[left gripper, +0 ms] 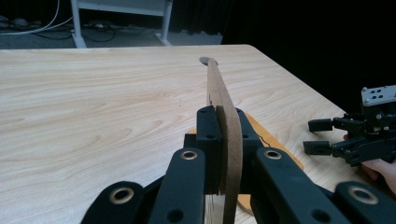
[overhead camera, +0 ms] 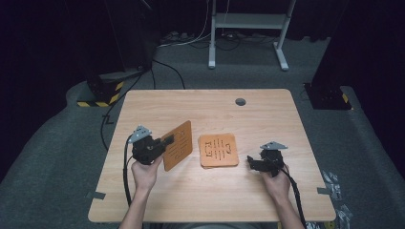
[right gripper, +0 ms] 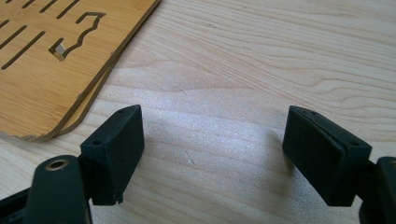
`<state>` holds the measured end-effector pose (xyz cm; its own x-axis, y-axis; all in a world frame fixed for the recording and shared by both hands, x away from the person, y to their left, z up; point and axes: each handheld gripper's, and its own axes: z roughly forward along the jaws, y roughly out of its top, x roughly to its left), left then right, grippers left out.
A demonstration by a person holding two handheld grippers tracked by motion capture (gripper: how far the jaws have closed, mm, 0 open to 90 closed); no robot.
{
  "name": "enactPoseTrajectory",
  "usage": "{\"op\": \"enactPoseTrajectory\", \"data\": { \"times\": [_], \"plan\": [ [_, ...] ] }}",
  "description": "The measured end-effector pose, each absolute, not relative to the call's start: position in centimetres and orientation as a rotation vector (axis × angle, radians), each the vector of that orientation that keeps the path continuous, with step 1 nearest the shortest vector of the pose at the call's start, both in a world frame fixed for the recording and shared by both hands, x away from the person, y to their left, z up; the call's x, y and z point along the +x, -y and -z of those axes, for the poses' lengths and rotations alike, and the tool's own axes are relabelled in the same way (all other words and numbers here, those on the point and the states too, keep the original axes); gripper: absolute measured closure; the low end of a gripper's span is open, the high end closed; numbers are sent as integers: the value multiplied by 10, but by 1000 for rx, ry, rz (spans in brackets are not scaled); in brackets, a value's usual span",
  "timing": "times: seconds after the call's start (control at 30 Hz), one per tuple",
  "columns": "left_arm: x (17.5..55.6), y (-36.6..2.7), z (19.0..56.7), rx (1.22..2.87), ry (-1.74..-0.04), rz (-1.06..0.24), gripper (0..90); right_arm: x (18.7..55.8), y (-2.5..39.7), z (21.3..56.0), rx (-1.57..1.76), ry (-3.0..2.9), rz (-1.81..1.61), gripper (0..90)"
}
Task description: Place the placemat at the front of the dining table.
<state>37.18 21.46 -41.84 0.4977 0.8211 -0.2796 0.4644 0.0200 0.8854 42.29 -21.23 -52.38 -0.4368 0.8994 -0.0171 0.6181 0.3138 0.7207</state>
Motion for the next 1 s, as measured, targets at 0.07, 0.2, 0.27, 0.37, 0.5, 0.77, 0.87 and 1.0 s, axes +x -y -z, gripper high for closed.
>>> {"op": "enactPoseTrajectory", "data": {
  "times": [0.07, 0.2, 0.27, 0.37, 0.5, 0.77, 0.87, 1.0],
  "plan": [
    [370, -219, 419, 1616, -1130, -398, 855, 423, 212, 524, 1346, -2168, -909, 206],
    [365, -229, 421, 1632, -1138, -393, 859, 423, 212, 524, 1346, -2168, -909, 206],
    [363, -233, 422, 1631, -1142, -388, 860, 423, 212, 524, 1346, -2168, -909, 206],
    [361, -236, 424, 1626, -1144, -382, 860, 423, 212, 524, 1346, -2168, -909, 206],
    [358, -239, 428, 1639, -1144, -369, 860, 423, 212, 524, 1346, -2168, -909, 206],
    [357, -241, 433, 1666, -1150, -345, 860, 423, 212, 524, 1346, -2168, -908, 206],
    [359, -245, 436, 1652, -1150, -325, 861, 423, 212, 524, 1346, -2168, -909, 206],
    [359, -250, 437, 1643, -1167, -320, 860, 423, 212, 524, 1346, -2168, -909, 206]
  ]
}}
